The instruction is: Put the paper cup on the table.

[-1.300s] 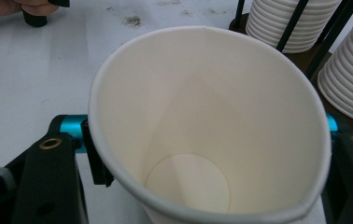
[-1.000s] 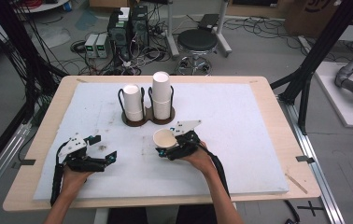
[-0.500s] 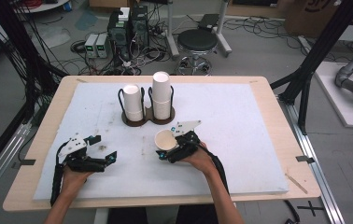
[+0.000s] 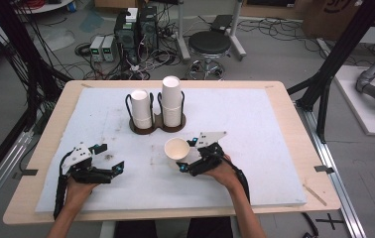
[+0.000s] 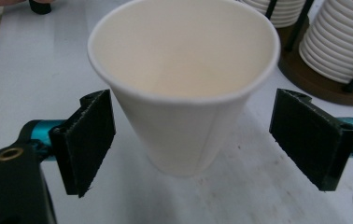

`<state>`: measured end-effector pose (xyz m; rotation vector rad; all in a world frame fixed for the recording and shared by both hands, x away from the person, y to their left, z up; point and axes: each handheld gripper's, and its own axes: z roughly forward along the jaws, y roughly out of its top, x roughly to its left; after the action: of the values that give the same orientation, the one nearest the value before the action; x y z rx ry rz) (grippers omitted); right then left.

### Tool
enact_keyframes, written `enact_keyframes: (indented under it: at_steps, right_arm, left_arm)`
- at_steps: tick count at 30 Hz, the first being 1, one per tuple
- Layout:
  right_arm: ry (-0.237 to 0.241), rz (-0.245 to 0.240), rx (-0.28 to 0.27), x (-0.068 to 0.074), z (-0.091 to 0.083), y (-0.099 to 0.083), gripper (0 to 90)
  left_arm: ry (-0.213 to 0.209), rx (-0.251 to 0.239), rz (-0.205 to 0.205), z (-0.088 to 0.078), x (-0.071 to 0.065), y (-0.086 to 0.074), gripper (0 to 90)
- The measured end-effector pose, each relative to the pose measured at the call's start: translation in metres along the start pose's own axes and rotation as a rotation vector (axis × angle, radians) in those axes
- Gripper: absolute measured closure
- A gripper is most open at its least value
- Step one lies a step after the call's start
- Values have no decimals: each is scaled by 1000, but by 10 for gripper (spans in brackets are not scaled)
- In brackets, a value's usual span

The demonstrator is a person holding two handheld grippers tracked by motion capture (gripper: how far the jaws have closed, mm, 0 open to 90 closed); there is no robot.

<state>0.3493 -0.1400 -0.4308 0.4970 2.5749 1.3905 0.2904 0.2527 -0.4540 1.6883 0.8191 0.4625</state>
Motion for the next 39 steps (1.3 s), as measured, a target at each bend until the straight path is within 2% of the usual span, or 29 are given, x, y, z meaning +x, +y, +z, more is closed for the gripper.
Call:
enact_keyframes:
  at_steps: [9, 14, 18, 22, 28, 34, 39]
  right_arm:
    - [-54, 38, 6, -7, -30, -20, 149]
    - [-129, 66, -15, -12, -48, -32, 149]
    - [-193, 113, -42, -16, -60, -43, 149]
    - [-249, 148, -51, -19, -65, -53, 149]
    - [-286, 174, -69, -20, -69, -57, 149]
    - [-336, 204, -76, -23, -78, -64, 150]
    - [-352, 228, -85, -26, -82, -70, 150]
  left_arm:
    - [4, -2, 6, 0, -1, 0, 18]
    - [8, -9, 10, -1, -1, -1, 17]
    - [20, -18, 11, -2, -2, -1, 17]
    - [32, -28, 8, -3, -2, -2, 17]
    - [53, -37, 11, -4, -3, -2, 18]
    - [50, -31, 6, -3, -2, -2, 18]
    - [51, -33, -3, -3, -2, -2, 18]
